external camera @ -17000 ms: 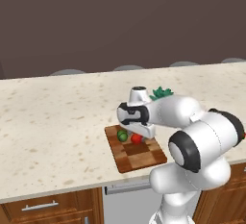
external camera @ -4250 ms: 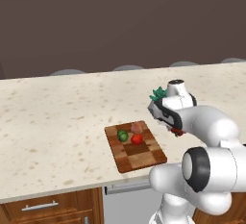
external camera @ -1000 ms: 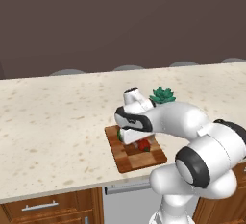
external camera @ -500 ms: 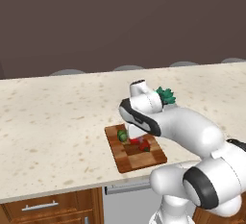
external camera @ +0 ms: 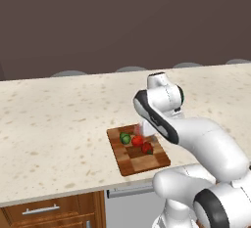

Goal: Place the avocado, onion, tomato, and bell pepper on the cutting board.

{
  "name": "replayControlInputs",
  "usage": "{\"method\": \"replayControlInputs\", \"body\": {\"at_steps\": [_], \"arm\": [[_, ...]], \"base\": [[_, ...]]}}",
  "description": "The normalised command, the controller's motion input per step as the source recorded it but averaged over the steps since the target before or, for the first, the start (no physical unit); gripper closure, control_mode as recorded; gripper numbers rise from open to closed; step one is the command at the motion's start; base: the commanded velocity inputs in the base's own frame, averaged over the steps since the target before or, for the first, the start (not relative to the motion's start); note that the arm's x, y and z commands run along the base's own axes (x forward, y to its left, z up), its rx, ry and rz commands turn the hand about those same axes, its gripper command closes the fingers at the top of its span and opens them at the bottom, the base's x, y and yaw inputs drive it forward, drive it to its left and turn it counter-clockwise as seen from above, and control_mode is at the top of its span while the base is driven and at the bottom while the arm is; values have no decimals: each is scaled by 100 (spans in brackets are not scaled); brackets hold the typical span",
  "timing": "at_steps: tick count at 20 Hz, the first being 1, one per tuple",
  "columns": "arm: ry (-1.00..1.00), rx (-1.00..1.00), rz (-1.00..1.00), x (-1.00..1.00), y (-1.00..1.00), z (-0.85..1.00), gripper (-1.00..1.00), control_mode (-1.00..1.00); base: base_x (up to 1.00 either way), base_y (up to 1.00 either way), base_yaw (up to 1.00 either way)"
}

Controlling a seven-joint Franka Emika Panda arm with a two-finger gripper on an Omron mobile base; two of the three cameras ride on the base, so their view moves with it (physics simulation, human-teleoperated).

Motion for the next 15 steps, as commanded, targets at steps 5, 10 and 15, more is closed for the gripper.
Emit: {"method": "replayControlInputs", "body": {"at_steps": [5,10,15], "arm": [[-1,2,0,-41,-25,37,-100,-100],[-5,0,0,-48,-25,16,-100,-100],[-7,0,0,-50,-20,3,-100,-100]], "base": [[0,0,0],[0,0,0],[0,0,0]]}}
